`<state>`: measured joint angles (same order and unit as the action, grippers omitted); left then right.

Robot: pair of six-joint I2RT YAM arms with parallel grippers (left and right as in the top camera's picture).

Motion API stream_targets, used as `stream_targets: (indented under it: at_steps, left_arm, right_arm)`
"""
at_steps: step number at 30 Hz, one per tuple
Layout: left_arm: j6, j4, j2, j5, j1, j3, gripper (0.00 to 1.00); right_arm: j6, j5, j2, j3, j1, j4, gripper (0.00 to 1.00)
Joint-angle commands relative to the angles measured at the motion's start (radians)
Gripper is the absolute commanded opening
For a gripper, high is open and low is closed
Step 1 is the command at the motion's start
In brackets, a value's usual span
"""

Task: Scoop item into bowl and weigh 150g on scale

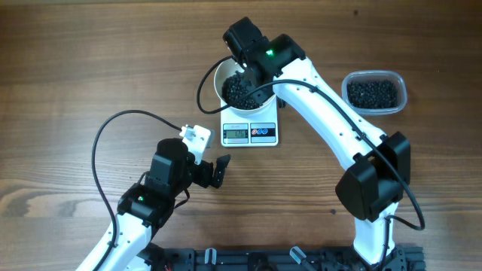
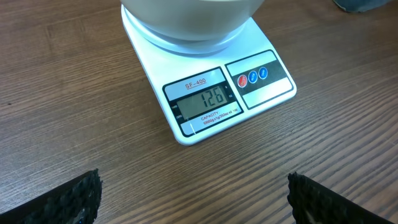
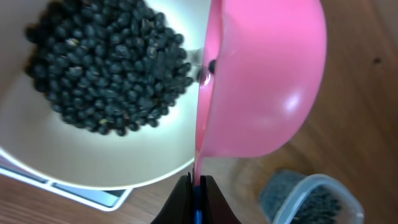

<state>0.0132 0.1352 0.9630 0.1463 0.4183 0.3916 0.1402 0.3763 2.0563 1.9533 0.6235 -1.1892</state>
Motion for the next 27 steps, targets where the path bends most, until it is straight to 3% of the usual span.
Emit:
stream_targets:
  at_steps: [1,10,15,22,27]
  left_arm:
    - [0.011,0.001,-0.007,-0.006,-0.004,-0.003,1.0]
    - [0.011,0.001,-0.007,-0.006,-0.004,-0.003,1.0]
    - [0.01,0.001,-0.007,-0.006,-0.004,-0.003,1.0]
    - [0.01,0.001,-0.007,-0.006,-0.004,-0.003,1.0]
    - [0.01,0.001,-0.007,-0.006,-0.004,-0.003,1.0]
  right_arm:
    - [0.043,0.049,-0.003,0.023,0.005,0.006,0.04]
    - [-0.046,-0.216,-0.075,0.024,-0.087,0.066,0.04]
    - [-0.117,-0.425,-0.204,0.023,-0.365,-0.042,0.05]
    - [-0.089,-0.351,-0.206,-0.052,-0.657,-0.275,0.04]
    - [-0.09,-0.176,-0.203,-0.23,-0.687,-0.25,0.04]
